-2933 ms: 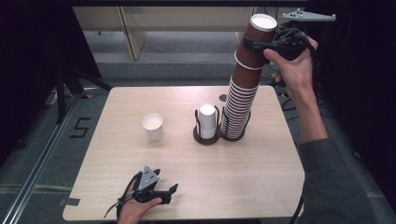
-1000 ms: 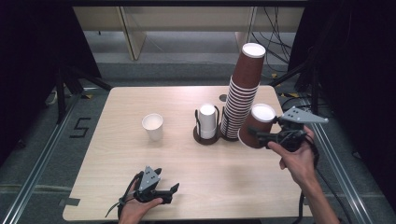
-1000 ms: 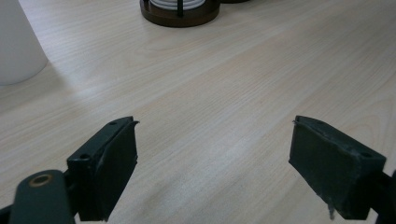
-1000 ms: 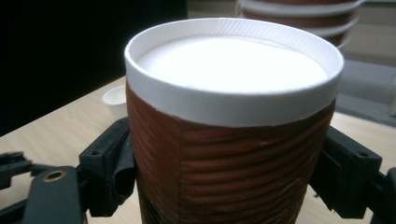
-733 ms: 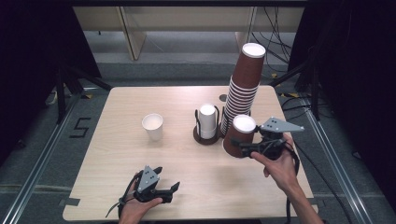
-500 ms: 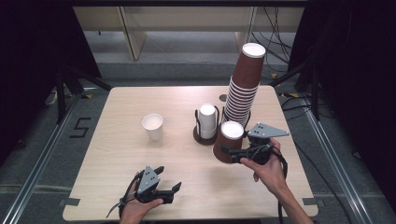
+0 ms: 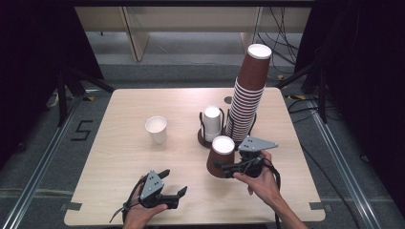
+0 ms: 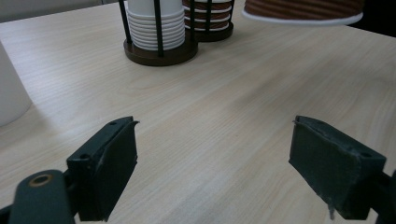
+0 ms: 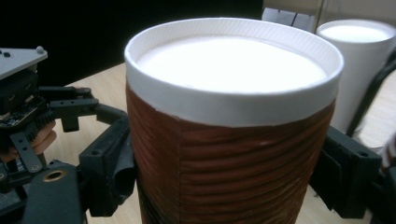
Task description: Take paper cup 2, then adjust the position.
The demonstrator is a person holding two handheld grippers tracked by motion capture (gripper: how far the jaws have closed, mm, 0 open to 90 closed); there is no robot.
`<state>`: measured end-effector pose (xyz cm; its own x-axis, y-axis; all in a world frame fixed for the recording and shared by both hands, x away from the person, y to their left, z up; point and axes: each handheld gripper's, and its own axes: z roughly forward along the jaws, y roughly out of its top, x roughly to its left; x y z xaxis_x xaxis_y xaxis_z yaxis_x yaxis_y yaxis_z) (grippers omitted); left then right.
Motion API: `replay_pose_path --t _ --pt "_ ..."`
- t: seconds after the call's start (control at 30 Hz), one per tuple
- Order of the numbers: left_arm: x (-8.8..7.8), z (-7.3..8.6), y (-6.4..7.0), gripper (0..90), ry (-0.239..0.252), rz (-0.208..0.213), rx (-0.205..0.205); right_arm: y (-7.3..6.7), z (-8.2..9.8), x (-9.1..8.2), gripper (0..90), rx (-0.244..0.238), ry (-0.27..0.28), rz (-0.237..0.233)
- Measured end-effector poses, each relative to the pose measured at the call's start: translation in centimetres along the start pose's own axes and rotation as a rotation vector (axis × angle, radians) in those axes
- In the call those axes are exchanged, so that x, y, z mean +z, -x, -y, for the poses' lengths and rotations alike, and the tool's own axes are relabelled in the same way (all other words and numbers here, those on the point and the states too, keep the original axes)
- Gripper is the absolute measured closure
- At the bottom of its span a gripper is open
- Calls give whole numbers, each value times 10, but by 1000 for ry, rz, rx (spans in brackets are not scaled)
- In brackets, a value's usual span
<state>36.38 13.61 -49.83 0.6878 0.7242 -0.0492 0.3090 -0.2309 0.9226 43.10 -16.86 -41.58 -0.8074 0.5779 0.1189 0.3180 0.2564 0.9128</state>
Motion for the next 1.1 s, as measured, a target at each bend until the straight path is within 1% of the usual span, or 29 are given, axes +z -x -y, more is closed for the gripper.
replay_pose_path --t 0.03,0.07,0.1,0.13,0.17,0.2,0.23,0.27,0.3,0.33,0.37,0.4,0.43,0.47,0.53,0.57,0.6,0.63,0.67,0.7,0.8,0.83,0.87,0.9,0.93,0.97,1.0,1.07,1.1 --pt "2 0 2 146 21 18 -1 -5 2 4 190 10 -22 -25" --pt "1 0 2 146 17 23 6 -4 2 6 190 -22 -16 -17" --pt "0 -1 2 146 16 24 5 -7 3 8 190 -14 -24 -29" --pt "0 -1 3 146 20 29 5 -9 4 9 190 -13 -29 -25" --pt "0 -1 3 146 27 34 8 -10 4 12 190 -9 -19 -45" --pt "0 -1 3 146 27 34 8 -10 4 12 190 -9 -19 -45" --pt "0 -2 5 146 28 37 18 -12 4 15 190 -22 -23 -49" --pt "0 -2 5 146 38 43 13 -15 5 15 190 -6 -36 -44" --pt "0 -2 6 145 36 43 12 -15 5 17 190 -22 -24 -47" --pt "1 -2 6 146 41 48 15 -15 5 17 190 -42 -26 -48" --pt "0 -3 6 145 34 45 18 -17 5 19 190 -27 -35 -58" --pt "0 -3 6 145 34 47 20 -19 6 21 190 -20 -23 -64" --pt "0 -3 6 145 34 47 20 -19 5 22 190 -27 -32 -67" --pt "0 -2 7 145 36 48 23 -21 6 25 190 -14 -19 -79" --pt "1 -2 8 146 41 49 16 -22 6 27 190 -41 -21 -73" --pt "2 -1 8 145 50 57 20 -25 7 29 190 -11 -28 -90" --pt "2 -1 8 146 50 57 20 -25 7 29 190 -11 -28 -90" --pt "2 0 8 145 49 60 20 -26 7 32 190 -37 -26 -83" --pt "2 0 8 145 49 60 20 -27 7 33 190 -28 -37 -85" --pt "1 -1 10 146 33 53 26 -28 8 35 190 -29 -36 -89" --pt "4 0 11 146 47 68 25 -31 8 40 190 -40 -39 -97" --pt "4 0 12 146 43 67 18 -32 8 43 190 -30 -38 -119" --pt "4 0 13 145 39 67 18 -34 8 43 191 -22 -53 -111" --pt "5 0 13 145 45 74 11 -34 8 45 191 -33 -40 -104" --pt "5 0 13 145 45 74 11 -35 7 46 191 -28 -47 -112" --pt "6 0 13 146 47 87 -12 -35 7 48 191 -45 -43 -108" --pt "7 1 13 145 53 97 -18 -36 7 49 191 -35 -37 -117" --pt "7 1 13 146 57 105 -23 -36 7 51 191 -34 -30 -127" --pt "8 1 14 145 62 102 -21 -39 7 52 192 -22 -49 -135"
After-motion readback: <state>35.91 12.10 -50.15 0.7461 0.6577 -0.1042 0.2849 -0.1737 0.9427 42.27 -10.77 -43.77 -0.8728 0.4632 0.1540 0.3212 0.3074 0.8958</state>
